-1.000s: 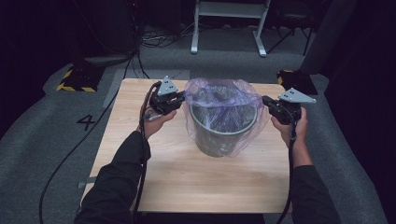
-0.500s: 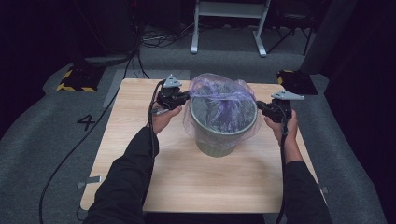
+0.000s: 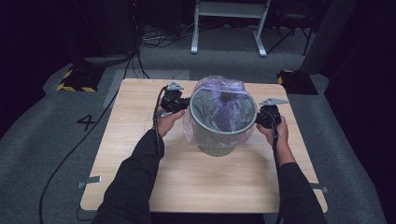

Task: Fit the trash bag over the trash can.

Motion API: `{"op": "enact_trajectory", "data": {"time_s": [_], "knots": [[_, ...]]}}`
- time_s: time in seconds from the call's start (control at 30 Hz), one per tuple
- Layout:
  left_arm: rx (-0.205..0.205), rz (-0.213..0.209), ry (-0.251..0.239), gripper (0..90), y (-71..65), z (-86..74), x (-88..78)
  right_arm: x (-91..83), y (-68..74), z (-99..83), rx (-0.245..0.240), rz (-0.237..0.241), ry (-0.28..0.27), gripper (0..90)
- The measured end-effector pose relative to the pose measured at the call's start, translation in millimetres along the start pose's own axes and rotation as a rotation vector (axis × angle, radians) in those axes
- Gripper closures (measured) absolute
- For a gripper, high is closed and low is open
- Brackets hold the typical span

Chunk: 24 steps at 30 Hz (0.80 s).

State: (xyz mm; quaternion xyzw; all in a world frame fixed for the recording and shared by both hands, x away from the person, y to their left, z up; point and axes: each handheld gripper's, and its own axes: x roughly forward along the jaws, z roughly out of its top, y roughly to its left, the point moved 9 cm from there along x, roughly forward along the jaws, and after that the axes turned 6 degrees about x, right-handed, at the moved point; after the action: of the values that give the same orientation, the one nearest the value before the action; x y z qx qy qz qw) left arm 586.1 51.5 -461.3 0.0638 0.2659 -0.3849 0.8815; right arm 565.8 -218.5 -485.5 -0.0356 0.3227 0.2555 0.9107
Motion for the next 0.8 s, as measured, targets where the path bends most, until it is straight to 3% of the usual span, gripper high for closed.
{"op": "enact_trajectory", "data": {"time_s": [0.07,0.1,0.23,0.27,0.4,0.53,0.6,0.7,0.8], "knots": [[-0.023,-0.006,0.004,70.4,-1.3,-3.4,2.9,1.5,-0.5,-2.5,0.003,0.002,0.014,90.0],[-0.018,0.005,-0.005,66.4,-0.7,-4.0,2.0,1.7,-0.4,-3.3,0.007,0.008,0.017,90.0],[-0.031,0.044,-0.037,33.7,5.4,-8.4,-7.7,1.9,-1.5,-7.1,0.004,0.011,0.034,90.0],[-0.022,0.053,-0.047,29.7,7.7,-10.1,-12.7,1.7,-2.0,-8.1,0.008,0.012,0.036,90.0],[-0.016,0.033,-0.1,23.7,11.1,-16.8,-33.0,1.0,-4.9,-12.4,0.025,0.025,0.04,90.0],[0.021,0.023,-0.093,21.4,12.4,-28.9,-47.0,3.6,-5.5,-20.6,0.02,0.031,0.076,90.0],[0.029,-0.003,-0.096,20.9,9.3,-33.0,-51.6,4.1,-5.3,-24.0,0.025,0.038,0.082,90.0],[0.064,-0.077,-0.136,19.6,-8.5,-33.7,-60.2,4.1,-5.0,-28.5,0.032,0.053,0.08,90.0],[0.136,-0.133,-0.146,16.8,-30.9,-37.1,-65.4,2.9,-5.6,-33.1,0.044,0.061,0.087,90.0]]}}
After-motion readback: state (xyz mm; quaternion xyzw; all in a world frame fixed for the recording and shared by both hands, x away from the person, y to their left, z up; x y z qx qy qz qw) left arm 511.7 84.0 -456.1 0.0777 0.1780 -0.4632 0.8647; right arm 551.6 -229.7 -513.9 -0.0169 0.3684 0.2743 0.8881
